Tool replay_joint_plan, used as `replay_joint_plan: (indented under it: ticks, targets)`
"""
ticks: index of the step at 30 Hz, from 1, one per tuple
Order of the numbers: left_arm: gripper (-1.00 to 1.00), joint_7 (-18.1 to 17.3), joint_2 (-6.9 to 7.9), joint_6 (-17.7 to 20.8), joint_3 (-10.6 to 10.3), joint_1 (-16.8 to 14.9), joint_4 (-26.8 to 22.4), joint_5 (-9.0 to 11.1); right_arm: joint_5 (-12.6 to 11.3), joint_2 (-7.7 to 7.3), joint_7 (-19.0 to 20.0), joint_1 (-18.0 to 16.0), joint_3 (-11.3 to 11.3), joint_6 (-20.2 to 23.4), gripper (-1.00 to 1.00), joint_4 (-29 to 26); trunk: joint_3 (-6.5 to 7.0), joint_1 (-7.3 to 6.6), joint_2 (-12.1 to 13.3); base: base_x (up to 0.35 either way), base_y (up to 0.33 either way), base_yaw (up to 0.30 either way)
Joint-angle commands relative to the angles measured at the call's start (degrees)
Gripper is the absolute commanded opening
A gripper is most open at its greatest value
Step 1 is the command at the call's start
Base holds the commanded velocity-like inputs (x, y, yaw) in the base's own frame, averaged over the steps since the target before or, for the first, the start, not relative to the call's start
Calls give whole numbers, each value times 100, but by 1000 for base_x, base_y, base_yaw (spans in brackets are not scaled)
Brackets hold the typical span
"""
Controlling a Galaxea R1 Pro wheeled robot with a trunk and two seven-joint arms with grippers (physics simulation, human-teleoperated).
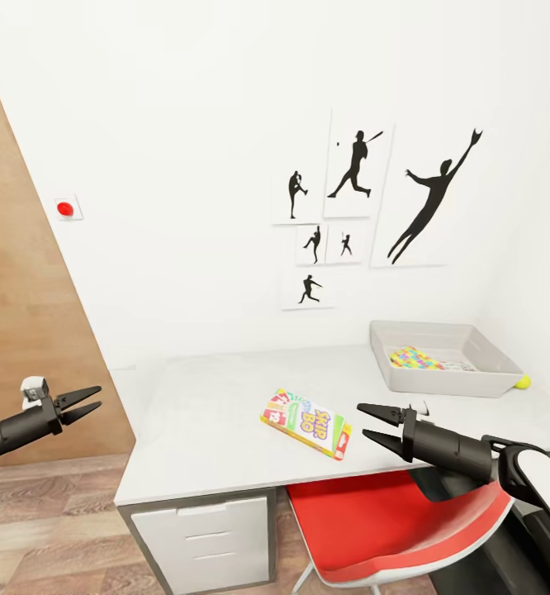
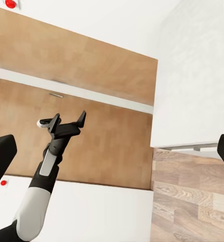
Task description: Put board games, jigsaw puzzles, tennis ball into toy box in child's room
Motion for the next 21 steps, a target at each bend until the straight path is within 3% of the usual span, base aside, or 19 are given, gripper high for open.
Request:
replay_joint_plan:
  ticks: [1,14,17,19,21]
  targets:
    - [100,-10,1,51,-1,-6,2,12,-14,-4,-10,-5,1,9,100,-2,-12,3,-12,0,0,56]
    - [100,-11,13,47,10,-6,1,-4,-5,10,-163,-5,6,-32,100,-17,-12,3,-12,40,0,5]
    - [100,-6,35,45,11,-6,3,-6,-5,18,-663,-6,13,-42,100,-24,-12,3,-12,1,0,0]
    - [100,-4,46,44,12,-6,6,-6,-7,59,-1253,-50,17,-46,100,-16,-12,3,-12,0,0,0]
    - [100,-3,47,44,12,-6,5,-6,-16,110,-1955,-381,6,-44,100,-21,-12,3,-12,0,0,0]
